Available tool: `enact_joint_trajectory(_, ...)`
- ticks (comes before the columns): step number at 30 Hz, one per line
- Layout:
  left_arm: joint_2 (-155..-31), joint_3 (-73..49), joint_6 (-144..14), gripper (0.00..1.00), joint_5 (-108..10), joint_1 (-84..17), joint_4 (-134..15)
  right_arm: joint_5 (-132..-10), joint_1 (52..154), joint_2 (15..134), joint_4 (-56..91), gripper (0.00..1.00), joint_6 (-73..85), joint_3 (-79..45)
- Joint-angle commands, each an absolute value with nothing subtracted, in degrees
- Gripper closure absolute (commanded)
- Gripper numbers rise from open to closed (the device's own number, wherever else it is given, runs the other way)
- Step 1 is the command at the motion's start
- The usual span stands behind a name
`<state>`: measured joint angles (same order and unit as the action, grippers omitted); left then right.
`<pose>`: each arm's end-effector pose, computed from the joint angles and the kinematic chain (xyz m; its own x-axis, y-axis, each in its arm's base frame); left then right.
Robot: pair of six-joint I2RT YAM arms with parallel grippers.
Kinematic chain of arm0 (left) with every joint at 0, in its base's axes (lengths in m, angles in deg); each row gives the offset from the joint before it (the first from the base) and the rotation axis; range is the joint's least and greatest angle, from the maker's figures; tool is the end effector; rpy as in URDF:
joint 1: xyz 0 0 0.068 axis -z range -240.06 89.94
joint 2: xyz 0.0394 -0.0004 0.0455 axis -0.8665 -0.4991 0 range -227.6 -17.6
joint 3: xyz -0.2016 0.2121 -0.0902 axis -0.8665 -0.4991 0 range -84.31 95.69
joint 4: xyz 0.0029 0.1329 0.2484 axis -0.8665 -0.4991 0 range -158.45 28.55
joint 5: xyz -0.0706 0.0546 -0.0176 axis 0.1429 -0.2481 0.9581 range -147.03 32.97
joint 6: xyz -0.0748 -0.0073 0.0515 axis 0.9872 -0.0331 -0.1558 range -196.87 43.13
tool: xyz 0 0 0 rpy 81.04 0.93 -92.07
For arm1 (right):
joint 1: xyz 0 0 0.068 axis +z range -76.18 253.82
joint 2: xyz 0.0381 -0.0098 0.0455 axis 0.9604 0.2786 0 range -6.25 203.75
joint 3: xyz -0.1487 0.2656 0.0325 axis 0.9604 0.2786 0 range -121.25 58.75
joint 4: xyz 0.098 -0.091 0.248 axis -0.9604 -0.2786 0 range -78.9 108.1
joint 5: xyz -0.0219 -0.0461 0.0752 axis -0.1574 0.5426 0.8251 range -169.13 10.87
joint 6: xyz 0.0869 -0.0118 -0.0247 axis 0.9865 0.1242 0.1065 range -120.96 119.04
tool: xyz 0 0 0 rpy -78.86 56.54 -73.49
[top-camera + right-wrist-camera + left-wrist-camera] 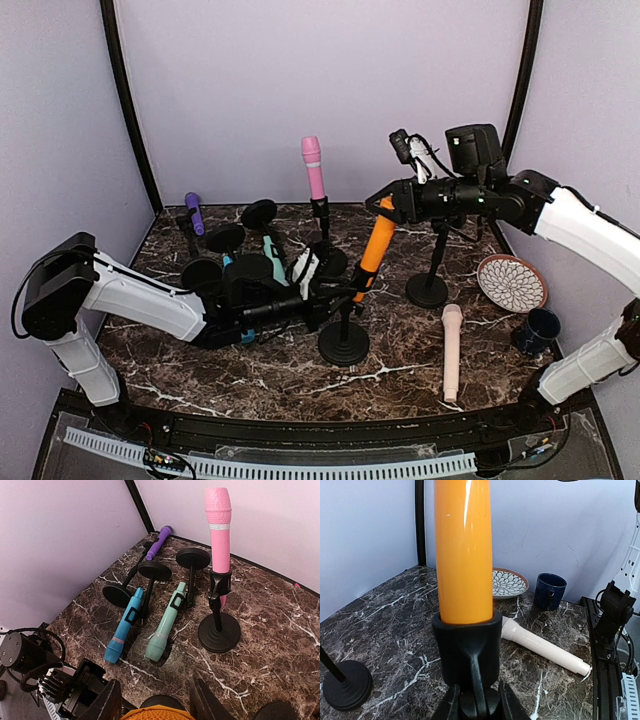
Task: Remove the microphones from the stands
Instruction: Remove the microphone from the microphone stand.
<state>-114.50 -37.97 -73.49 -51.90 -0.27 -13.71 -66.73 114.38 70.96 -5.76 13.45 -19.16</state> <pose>0.2085 -0.3724 0.2344 -0.0780 0.0174 -0.9968 0.9026 0.4257 -0.0632 0.2630 0.2481 0.4072 -0.4847 -0.0949 -0.8695 -0.6860 0.6579 0.3106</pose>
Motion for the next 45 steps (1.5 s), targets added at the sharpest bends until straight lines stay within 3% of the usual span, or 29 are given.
enact_joint_trajectory(1, -115.69, -41.8, -72.65, 1.0, -51.87, -0.38, -24.01, -66.61, 111.73, 68.57, 6.32, 0.7, 10.23, -22.73)
enact_joint_trajectory(45, -116.26, -42.13, -72.92, 1.0, -52.28, -0.35, -23.84, -64.83, 108.46, 67.6, 6.1, 0.7, 11.22, -22.64)
